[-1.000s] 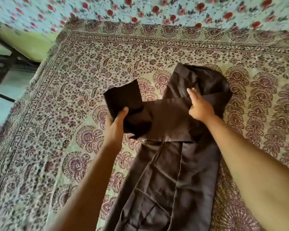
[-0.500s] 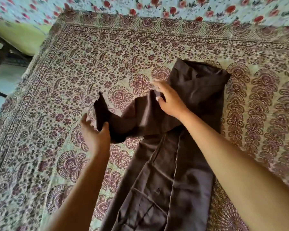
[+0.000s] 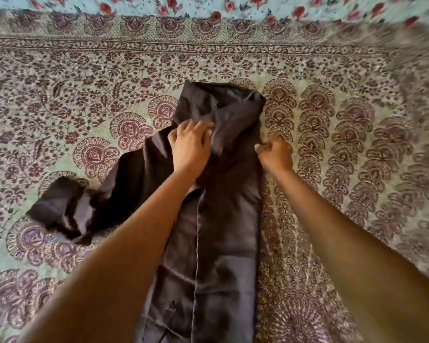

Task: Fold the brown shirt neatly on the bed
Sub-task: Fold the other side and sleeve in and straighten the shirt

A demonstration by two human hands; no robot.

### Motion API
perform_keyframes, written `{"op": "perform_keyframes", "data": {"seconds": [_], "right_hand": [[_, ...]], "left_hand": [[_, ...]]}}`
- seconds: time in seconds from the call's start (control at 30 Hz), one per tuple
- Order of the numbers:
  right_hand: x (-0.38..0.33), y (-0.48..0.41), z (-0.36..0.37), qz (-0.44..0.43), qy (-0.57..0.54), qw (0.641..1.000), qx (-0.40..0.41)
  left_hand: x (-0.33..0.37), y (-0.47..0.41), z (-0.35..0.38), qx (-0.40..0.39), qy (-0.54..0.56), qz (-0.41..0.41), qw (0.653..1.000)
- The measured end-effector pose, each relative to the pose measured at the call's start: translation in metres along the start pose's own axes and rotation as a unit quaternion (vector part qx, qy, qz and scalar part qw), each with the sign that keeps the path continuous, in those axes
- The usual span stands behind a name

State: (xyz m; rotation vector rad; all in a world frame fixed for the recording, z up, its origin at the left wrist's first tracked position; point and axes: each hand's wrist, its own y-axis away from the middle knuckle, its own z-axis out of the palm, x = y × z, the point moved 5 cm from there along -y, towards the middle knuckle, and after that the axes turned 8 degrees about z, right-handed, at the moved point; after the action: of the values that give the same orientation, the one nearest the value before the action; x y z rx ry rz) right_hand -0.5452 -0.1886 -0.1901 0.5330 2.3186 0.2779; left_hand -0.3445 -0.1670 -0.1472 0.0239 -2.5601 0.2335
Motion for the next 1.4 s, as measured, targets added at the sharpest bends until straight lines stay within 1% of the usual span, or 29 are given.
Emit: {"op": "perform_keyframes", "data": {"seconds": [0.03,0.1,0.17,0.27,0.3,0.37,0.47,0.57,0.63,0.73,0.8,0.83,0.9,0.93,0.97,1.0,1.03,1.07,1.1,1.13,1.17,1.2,1.23,1.27,1.3,1.33,1.4], "right_hand": [[0.002,-0.004,0.003,0.008,0.001,1.0,-0.012],[0.003,-0.011,0.008,0.017,-0.034,0.999,-0.011],[0.003,-0.019,0.011,0.013,-0.062,0.998,-0.004],[0.01,-0.031,0.016,-0.002,-0.077,0.997,-0.007],[0.013,-0.032,0.015,0.002,-0.085,0.996,-0.008],[0.017,-0.034,0.014,0.002,-0.098,0.995,-0.003],[0.017,-0.037,0.014,0.001,-0.107,0.994,-0.014],[0.019,-0.04,0.013,0.02,-0.096,0.995,-0.031],[0.019,-0.039,0.012,0.029,-0.107,0.993,-0.044],[0.024,-0.037,0.011,0.031,-0.141,0.988,-0.051],[0.027,-0.035,0.011,0.038,-0.163,0.984,-0.053],[0.027,-0.034,0.01,0.038,-0.164,0.985,-0.044],[0.024,-0.029,0.008,0.029,-0.126,0.992,0.004],[0.023,-0.026,0.006,0.029,-0.095,0.994,0.039],[0.021,-0.02,0.003,0.034,-0.064,0.994,0.076],[0.02,-0.013,-0.001,0.034,-0.036,0.992,0.112],[0.017,-0.006,-0.005,0.01,-0.004,0.988,0.152],[0.011,0.003,-0.007,-0.045,0.029,0.98,0.191],[0.003,0.014,-0.006,-0.116,0.054,0.969,0.21],[-0.003,0.025,0.002,-0.184,0.076,0.959,0.203],[-0.005,0.038,0.015,-0.232,0.104,0.951,0.173],[-0.001,0.049,0.03,-0.258,0.139,0.947,0.135],[0.006,0.058,0.043,-0.266,0.177,0.942,0.102],[0.016,0.067,0.053,-0.26,0.207,0.94,0.077],[0.027,0.074,0.06,-0.244,0.231,0.94,0.062],[0.037,0.077,0.063,-0.23,0.247,0.94,0.056],[0.044,0.077,0.063,-0.214,0.261,0.939,0.061]], "left_hand": [[0.008,-0.018,0.01,-0.008,-0.004,0.004,1.0],[0.019,-0.05,0.028,-0.036,-0.002,-0.01,0.999],[0.029,-0.077,0.048,-0.081,-0.004,-0.022,0.996],[0.036,-0.109,0.072,-0.164,0.008,0.001,0.986],[0.035,-0.119,0.075,-0.175,0.03,0.007,0.984],[0.027,-0.134,0.076,-0.167,0.063,-0.005,0.984],[0.015,-0.136,0.08,-0.152,0.016,-0.047,0.987],[0.02,-0.13,0.083,-0.092,-0.015,-0.065,0.994],[0.029,-0.131,0.084,-0.075,0.011,-0.054,0.996],[0.041,-0.135,0.093,-0.133,0.042,-0.008,0.99],[0.047,-0.14,0.097,-0.143,0.06,0.036,0.987],[0.049,-0.143,0.098,-0.143,0.073,0.047,0.986],[0.054,-0.148,0.102,-0.147,0.063,0.055,0.986],[0.055,-0.149,0.102,-0.136,0.043,0.059,0.988],[0.057,-0.148,0.098,-0.108,0.022,0.062,0.992],[0.056,-0.145,0.091,-0.063,-0.001,0.067,0.996],[0.056,-0.137,0.078,-0.009,-0.022,0.077,0.997],[0.054,-0.125,0.065,0.047,-0.03,0.097,0.994],[0.051,-0.109,0.052,0.091,-0.025,0.128,0.987],[0.047,-0.092,0.045,0.107,-0.016,0.171,0.979],[0.044,-0.074,0.045,0.088,-0.018,0.225,0.97],[0.037,-0.057,0.051,0.03,-0.039,0.272,0.961],[0.026,-0.042,0.061,-0.052,-0.083,0.294,0.951],[0.01,-0.031,0.071,-0.139,-0.139,0.29,0.937],[-0.006,-0.027,0.078,-0.199,-0.188,0.274,0.922],[-0.019,-0.028,0.081,-0.231,-0.222,0.253,0.913],[-0.031,-0.046,0.083,-0.257,-0.252,0.212,0.909]]}}
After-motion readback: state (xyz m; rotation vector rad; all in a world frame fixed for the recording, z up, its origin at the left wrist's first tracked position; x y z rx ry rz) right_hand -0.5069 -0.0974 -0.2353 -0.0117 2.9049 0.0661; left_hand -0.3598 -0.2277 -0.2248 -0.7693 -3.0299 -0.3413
